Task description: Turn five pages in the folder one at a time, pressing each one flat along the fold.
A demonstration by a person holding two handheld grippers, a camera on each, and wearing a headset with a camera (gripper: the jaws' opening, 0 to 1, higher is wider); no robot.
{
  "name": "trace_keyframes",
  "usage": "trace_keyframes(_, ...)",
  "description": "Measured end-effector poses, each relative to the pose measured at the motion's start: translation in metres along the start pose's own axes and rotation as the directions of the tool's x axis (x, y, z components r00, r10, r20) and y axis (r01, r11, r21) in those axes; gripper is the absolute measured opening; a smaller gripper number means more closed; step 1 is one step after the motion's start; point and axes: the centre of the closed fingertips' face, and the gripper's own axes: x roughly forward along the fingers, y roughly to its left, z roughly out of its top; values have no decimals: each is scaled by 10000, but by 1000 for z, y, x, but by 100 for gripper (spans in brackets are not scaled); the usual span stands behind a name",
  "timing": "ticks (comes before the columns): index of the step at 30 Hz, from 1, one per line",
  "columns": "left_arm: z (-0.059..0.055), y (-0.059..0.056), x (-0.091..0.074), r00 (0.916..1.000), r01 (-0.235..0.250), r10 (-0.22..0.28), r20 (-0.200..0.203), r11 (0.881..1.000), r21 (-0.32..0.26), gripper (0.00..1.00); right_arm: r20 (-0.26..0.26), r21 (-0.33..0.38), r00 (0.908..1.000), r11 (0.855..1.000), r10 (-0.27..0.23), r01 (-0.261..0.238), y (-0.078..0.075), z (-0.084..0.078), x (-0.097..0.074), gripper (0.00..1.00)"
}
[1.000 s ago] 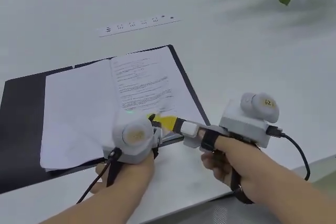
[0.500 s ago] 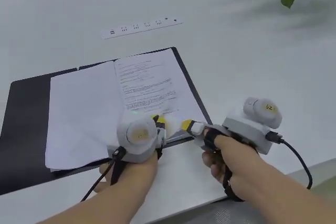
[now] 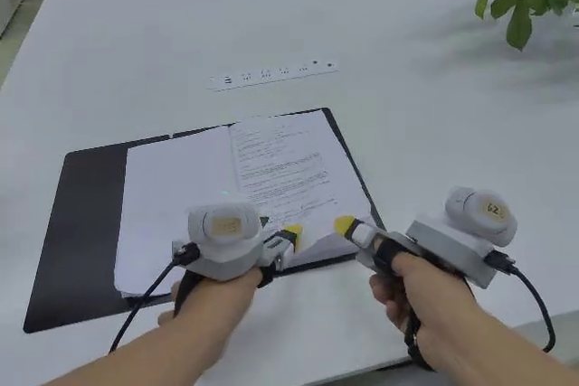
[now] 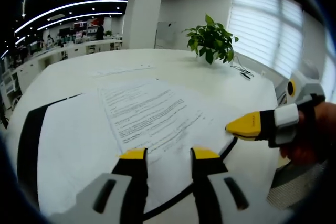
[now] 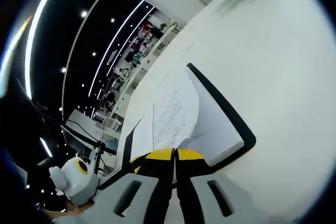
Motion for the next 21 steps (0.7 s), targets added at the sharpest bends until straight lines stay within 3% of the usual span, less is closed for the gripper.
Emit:
trace_keyframes(6, 16, 23, -40, 9974, -368, 364, 622, 9993, 58, 37, 269, -1050, 9986, 9936, 458, -427, 34, 2, -7, 0)
trace_keyframes(12, 20, 48, -76, 9919, -767, 766, 1016, 9971, -30, 38, 295, -2087, 9952, 9742, 938, -856, 68, -5, -8, 0)
trace_keyframes(18, 16, 78, -111, 9833, -1319, 1340, 1235, 9910, -244, 39, -51, -3041, 9915, 9444, 1298, -1252, 99, -19, -1, 0)
trace_keyframes(21, 14, 89, -126, 9792, -1523, 1557, 1304, 9877, -356, 38, -357, -3852, 9894, 9116, 1411, -1439, 114, -28, 4, 0)
